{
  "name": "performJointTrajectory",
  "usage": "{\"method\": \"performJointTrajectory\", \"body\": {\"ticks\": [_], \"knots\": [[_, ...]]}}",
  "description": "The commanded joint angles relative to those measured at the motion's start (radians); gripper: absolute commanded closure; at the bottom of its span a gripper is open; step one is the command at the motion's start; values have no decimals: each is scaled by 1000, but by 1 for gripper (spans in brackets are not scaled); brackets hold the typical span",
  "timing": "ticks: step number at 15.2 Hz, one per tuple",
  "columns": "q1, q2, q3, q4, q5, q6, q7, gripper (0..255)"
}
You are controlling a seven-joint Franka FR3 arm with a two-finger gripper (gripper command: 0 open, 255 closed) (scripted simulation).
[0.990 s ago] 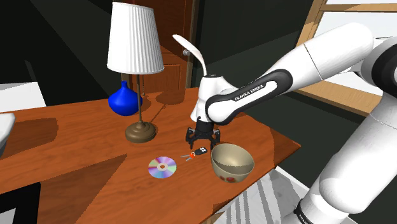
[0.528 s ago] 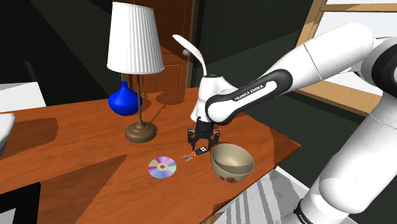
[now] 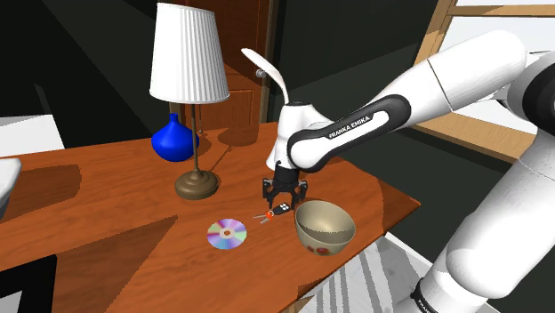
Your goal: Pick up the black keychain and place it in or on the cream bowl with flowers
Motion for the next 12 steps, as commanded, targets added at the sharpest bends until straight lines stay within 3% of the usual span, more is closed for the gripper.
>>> {"method": "performJointTrajectory", "body": {"ticks": [1,12], "knots": [[1,-17,-1,9,7,-25,-4,255],[2,-99,-11,85,32,-180,-24,255]]}}
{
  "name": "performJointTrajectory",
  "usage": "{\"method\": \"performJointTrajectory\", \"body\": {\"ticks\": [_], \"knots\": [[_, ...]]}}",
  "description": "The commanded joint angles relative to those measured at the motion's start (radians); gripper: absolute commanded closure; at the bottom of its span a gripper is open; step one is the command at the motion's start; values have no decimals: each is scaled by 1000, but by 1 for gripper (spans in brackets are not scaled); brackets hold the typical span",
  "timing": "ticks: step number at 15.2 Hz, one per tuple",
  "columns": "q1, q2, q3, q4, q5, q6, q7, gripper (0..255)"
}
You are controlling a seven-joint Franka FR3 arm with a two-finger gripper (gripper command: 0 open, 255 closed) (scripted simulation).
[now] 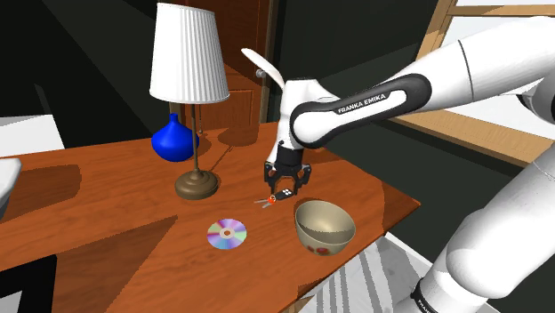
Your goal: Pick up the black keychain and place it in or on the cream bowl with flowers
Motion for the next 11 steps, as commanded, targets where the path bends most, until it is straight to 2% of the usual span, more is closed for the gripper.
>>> {"method": "performJointTrajectory", "body": {"ticks": [1,11], "knots": [[0,-14,-3,15,4,-30,-4,255],[-1,-61,-13,108,13,-167,-12,255]]}}
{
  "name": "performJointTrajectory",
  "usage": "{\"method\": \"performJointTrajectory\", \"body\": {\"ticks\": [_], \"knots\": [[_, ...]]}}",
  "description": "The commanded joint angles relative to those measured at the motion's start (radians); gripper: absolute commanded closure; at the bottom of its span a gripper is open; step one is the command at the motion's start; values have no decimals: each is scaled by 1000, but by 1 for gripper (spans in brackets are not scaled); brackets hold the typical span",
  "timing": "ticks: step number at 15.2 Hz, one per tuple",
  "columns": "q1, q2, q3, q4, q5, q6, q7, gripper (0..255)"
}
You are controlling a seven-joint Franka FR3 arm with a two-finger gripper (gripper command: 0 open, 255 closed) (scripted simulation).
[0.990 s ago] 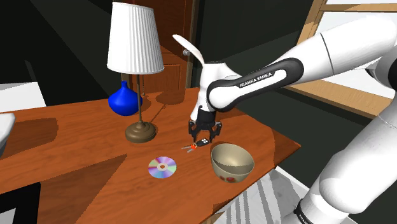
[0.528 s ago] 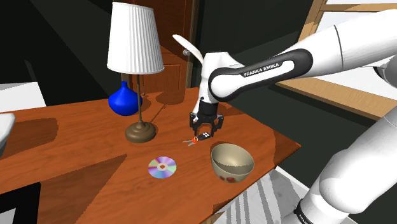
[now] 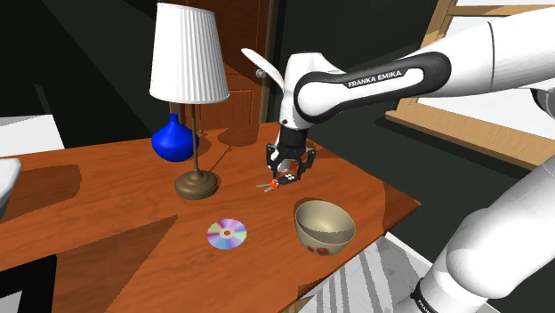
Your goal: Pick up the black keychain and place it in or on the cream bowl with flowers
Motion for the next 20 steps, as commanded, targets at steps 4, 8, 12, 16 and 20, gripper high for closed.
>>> {"method": "performJointTrajectory", "body": {"ticks": [4,8,12,16,20], "knots": [[-1,-16,-4,54,2,-70,-1,255],[-2,-24,-8,97,2,-121,-2,255],[15,-193,-29,-46,47,-144,-32,255],[41,-365,-53,-170,79,-191,-53,255],[70,-540,-79,-277,99,-261,-64,255]]}}
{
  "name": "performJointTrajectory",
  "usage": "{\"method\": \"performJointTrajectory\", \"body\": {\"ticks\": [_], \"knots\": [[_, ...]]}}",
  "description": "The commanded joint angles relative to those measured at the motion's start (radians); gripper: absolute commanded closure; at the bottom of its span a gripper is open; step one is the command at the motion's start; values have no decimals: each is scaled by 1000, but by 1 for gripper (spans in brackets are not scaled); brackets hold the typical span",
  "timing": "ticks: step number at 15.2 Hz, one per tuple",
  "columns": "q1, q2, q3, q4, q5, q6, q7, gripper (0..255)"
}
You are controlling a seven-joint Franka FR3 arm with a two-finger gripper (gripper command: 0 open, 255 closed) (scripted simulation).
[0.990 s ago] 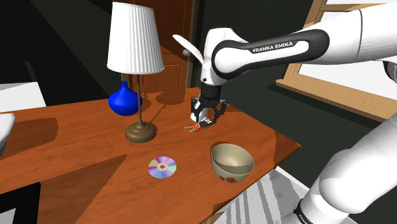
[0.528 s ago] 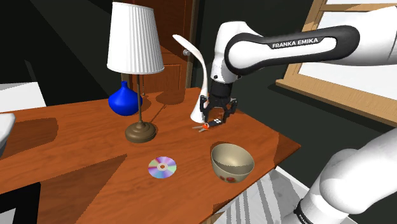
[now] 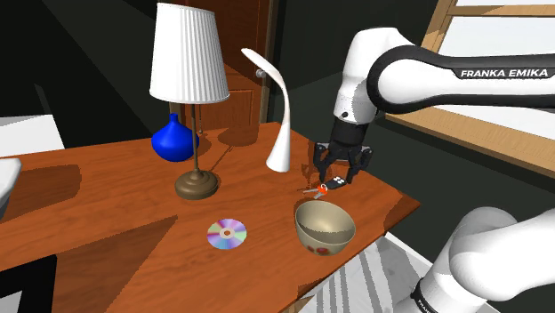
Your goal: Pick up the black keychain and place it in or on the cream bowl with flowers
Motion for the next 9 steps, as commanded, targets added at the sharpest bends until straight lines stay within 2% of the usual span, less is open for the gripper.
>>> {"method": "performJointTrajectory", "body": {"ticks": [1,9], "knots": [[16,-80,-7,-45,10,-36,1,255],[23,-79,11,-151,27,71,-3,255]]}}
